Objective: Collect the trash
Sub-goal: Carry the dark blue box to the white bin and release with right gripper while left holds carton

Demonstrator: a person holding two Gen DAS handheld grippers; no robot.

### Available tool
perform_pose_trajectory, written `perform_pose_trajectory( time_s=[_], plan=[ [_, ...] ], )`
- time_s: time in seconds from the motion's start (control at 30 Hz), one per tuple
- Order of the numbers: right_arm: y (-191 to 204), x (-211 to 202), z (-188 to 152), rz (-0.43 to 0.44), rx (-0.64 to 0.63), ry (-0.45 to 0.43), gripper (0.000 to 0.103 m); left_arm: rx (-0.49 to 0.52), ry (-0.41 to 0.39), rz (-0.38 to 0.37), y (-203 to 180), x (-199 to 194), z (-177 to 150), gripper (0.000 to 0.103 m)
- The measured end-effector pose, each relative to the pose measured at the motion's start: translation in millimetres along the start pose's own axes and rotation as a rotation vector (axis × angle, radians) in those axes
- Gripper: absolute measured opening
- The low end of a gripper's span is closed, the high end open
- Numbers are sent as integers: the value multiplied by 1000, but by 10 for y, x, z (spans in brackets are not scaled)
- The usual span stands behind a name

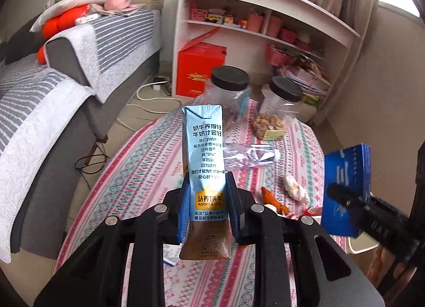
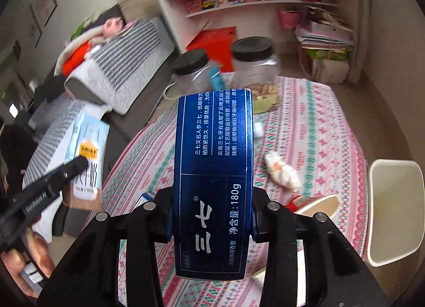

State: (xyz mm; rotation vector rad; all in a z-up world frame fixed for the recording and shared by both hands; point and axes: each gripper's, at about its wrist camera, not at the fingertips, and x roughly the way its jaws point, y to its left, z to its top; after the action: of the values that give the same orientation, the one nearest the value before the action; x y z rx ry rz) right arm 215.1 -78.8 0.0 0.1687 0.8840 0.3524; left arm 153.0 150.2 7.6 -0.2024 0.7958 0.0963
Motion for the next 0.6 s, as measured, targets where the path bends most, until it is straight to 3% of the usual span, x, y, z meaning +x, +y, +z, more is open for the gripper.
perform_pose_trajectory(
  time_s=[0.13,0.27,0.4,0.6],
  plan=[
    [-443,-158,54,-28,102,-48,38,47,6,-28,-315,113,-45,25],
    [-850,-410,111,-112,169,-130,38,82,11,-51,-581,205,-69,25],
    [-1329,-612,76,-252,265,-201,38,96,5,-85,-826,259,-91,25],
    [-1870,-826,27,-431,367,-215,39,146,-4,-144,-1214,258,-142,25]
  ],
)
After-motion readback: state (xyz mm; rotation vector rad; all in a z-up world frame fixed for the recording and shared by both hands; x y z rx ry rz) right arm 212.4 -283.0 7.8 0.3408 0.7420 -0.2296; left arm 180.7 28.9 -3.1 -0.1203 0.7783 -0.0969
